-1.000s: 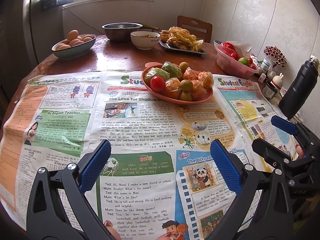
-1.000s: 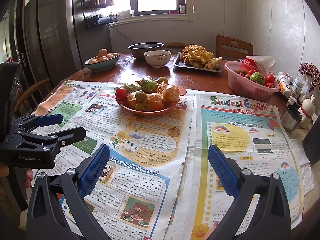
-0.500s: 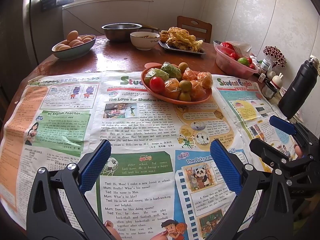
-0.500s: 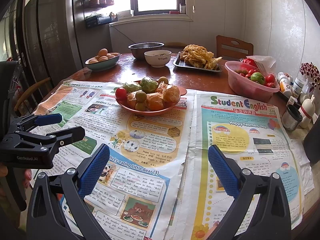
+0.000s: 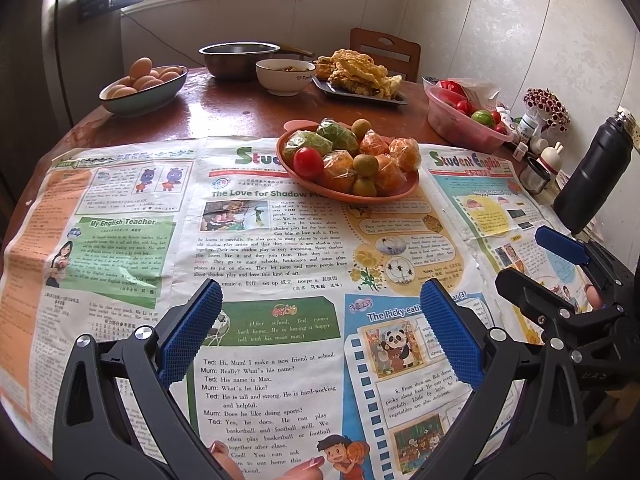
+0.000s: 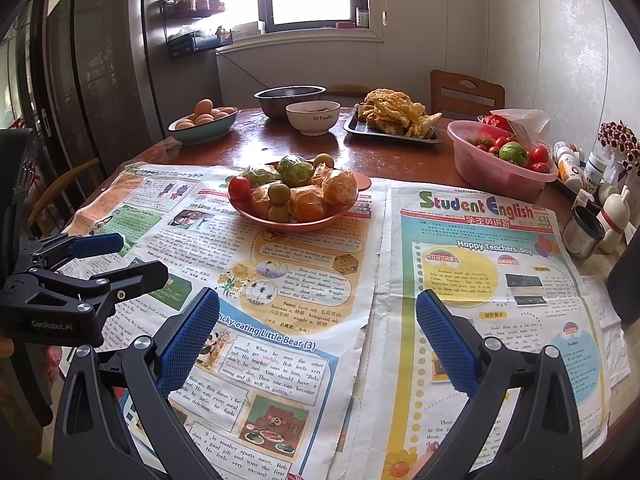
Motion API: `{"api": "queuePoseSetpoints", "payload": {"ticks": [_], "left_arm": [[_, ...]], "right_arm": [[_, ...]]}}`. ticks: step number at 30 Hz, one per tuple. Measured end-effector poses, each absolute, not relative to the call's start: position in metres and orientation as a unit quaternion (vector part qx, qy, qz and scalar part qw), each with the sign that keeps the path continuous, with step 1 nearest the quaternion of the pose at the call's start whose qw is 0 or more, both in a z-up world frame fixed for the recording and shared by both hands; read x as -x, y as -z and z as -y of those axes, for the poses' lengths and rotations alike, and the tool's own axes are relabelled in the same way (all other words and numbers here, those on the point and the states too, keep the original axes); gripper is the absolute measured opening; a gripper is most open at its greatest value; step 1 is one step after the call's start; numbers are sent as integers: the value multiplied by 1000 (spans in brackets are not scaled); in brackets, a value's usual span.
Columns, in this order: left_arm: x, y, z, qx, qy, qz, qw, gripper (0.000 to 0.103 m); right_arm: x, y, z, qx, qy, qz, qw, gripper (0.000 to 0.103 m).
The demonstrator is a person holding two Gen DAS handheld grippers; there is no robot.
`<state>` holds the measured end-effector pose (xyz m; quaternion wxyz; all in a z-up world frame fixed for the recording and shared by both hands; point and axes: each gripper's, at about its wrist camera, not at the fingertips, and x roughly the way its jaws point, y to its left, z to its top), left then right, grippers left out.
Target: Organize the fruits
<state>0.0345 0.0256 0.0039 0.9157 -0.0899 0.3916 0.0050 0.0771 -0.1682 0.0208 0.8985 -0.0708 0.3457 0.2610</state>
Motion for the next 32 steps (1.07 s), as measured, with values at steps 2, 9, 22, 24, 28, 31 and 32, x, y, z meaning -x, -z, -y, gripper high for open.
{"api": "queuePoseSetpoints", "payload": {"ticks": [2, 9, 22, 24, 28, 31, 32], "left_arm": [[-34, -4, -25, 83, -8, -391, 917, 93], [-34, -4, -27, 89, -17, -397, 913, 93], [-28, -18, -33, 92, -47, -359, 928, 93], [-27, -21, -34, 86, -51, -348, 932, 93], [-35, -18, -46, 76, -60, -357, 929, 93], [-48, -9, -70, 76, -79, -378, 919, 93], [-53, -4, -81, 76, -84, -384, 916, 93]], "right_arm": [[-77, -21, 169, 70, -259, -344, 900, 99], [-78, -21, 171, 69, -254, -346, 901, 99], [-87, -15, 176, 63, -242, -354, 901, 99], [-90, -13, 178, 63, -238, -358, 901, 99], [-101, -8, 184, 62, -228, -367, 900, 99], [-119, -4, 194, 62, -208, -378, 900, 99], [-126, -3, 198, 62, -203, -382, 899, 99]]}}
